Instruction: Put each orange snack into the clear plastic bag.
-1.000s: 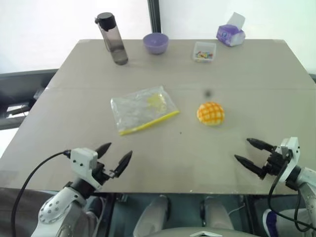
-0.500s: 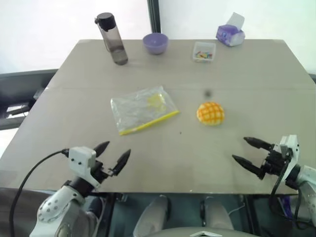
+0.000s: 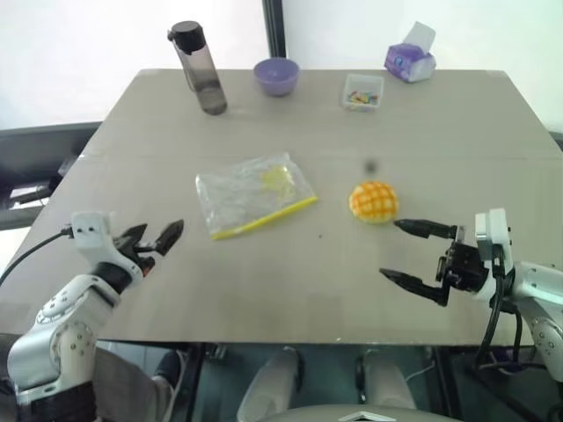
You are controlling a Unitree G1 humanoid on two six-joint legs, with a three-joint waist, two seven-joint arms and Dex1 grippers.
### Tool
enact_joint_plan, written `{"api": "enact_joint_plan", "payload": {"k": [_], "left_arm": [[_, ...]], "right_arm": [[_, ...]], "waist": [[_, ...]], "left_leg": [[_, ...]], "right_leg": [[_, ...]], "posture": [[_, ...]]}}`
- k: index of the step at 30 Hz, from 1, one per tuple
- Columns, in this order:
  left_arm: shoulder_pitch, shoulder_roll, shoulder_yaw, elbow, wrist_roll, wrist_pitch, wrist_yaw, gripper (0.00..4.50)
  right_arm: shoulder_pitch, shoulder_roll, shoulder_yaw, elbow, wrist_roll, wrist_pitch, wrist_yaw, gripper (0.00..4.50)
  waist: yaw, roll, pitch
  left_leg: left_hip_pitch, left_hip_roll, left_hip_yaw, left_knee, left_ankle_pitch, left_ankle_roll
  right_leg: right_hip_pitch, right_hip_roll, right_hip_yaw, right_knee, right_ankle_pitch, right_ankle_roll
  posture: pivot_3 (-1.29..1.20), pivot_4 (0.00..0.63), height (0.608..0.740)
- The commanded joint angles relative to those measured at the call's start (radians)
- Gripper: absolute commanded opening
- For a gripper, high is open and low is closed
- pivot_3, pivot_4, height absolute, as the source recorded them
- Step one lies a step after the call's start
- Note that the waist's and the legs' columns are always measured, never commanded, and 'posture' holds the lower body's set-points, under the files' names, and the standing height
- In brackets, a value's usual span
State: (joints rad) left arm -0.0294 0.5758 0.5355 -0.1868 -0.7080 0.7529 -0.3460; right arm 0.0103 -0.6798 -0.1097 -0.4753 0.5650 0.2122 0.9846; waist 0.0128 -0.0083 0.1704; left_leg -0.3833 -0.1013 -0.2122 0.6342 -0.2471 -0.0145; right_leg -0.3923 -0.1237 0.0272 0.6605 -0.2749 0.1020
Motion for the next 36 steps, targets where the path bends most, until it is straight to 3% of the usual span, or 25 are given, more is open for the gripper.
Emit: {"api": "enact_joint_plan", "payload": {"k": [1,7,13,24,28,30,31,32,34,36], "left_arm": [[-0.064,0.001,-0.04,0.046,-0.034,0.083,-0.008,4.5],[-0.162,-0.071,-0.077,0.158,-0.105,0.196,-0.022,4.5],[-0.25,-0.068,-0.175,0.282,-0.012,0.16,-0.067,4.5],[-0.412,-0.081,-0.235,0.458,-0.032,0.35,-0.192,4.5],[-0.442,-0.11,-0.214,0.475,-0.04,0.386,-0.191,3.44],[-0.448,-0.118,-0.213,0.469,-0.038,0.397,-0.188,2.63],[-0.45,-0.121,-0.211,0.467,-0.035,0.399,-0.185,2.43],[-0.455,-0.124,-0.209,0.476,-0.035,0.4,-0.188,1.87],[-0.46,-0.126,-0.203,0.485,-0.042,0.414,-0.195,1.66],[-0.46,-0.128,-0.194,0.484,-0.053,0.434,-0.201,0.71]], "right_arm": [[-0.036,0.01,0.015,-0.045,0.007,0.01,-0.026,4.42],[-0.084,0.031,0.033,-0.089,0.021,0.036,-0.069,4.42],[-0.121,0.04,0.07,-0.123,0.005,0.055,-0.09,4.42],[-0.162,0.054,0.091,-0.111,-0.011,0.051,-0.109,4.42],[-0.165,0.059,0.094,-0.113,-0.014,0.055,-0.116,4.5],[-0.171,0.061,0.096,-0.116,-0.016,0.06,-0.121,4.5],[-0.175,0.062,0.098,-0.115,-0.021,0.06,-0.125,4.5],[-0.183,0.064,0.1,-0.109,-0.029,0.057,-0.13,4.5],[-0.193,0.068,0.107,-0.094,-0.055,0.044,-0.138,4.5],[-0.195,0.069,0.118,-0.08,-0.087,0.028,-0.136,4.5]], "waist": [[-0.001,0.0,0.0],[0.0,0.0,0.0],[0.006,0.002,-0.002],[0.004,0.005,-0.005],[0.004,0.005,-0.005],[0.002,0.005,-0.005],[0.0,0.005,-0.005],[0.0,0.005,-0.005],[-0.001,0.005,-0.005],[0.0,0.004,-0.005]], "left_leg": [[0.0,0.0,0.0,0.0,0.0,0.0],[-0.001,0.0,0.0,0.0,0.002,-0.005],[0.0,0.0,0.001,0.0,0.002,-0.004],[0.002,-0.001,0.0,0.001,0.002,-0.003],[0.001,-0.001,0.0,0.002,0.004,-0.006],[0.001,-0.001,0.0,0.002,0.004,-0.006],[0.001,-0.001,0.0,0.002,0.004,-0.006],[0.001,-0.001,0.0,0.002,0.004,-0.006],[0.001,-0.001,0.0,0.002,0.004,-0.007],[0.001,-0.001,0.0,0.002,0.004,-0.007]], "right_leg": [[0.0,0.0,0.0,0.0,0.0,0.0],[-0.002,0.0,0.001,0.001,0.0,-0.001],[-0.001,0.0,0.002,0.001,0.001,-0.001],[0.0,0.0,0.002,0.002,0.003,0.001],[0.0,-0.001,0.002,0.002,0.003,0.001],[0.0,-0.001,0.002,0.001,0.003,0.001],[0.0,0.0,0.002,0.001,0.003,0.001],[0.0,0.0,0.002,0.002,0.003,0.001],[0.0,0.0,0.002,0.002,0.003,0.001],[0.0,0.0,0.002,0.002,0.003,0.001]], "posture": [[0.0,0.15,0.74],[0.0,0.15,0.74],[0.0,0.15,0.74],[0.0,0.15,0.74],[0.0,0.15,0.74],[0.0,0.15,0.74],[0.0,0.15,0.74],[0.0,0.15,0.74],[0.0,0.15,0.74],[0.0,0.15,0.74]]}}
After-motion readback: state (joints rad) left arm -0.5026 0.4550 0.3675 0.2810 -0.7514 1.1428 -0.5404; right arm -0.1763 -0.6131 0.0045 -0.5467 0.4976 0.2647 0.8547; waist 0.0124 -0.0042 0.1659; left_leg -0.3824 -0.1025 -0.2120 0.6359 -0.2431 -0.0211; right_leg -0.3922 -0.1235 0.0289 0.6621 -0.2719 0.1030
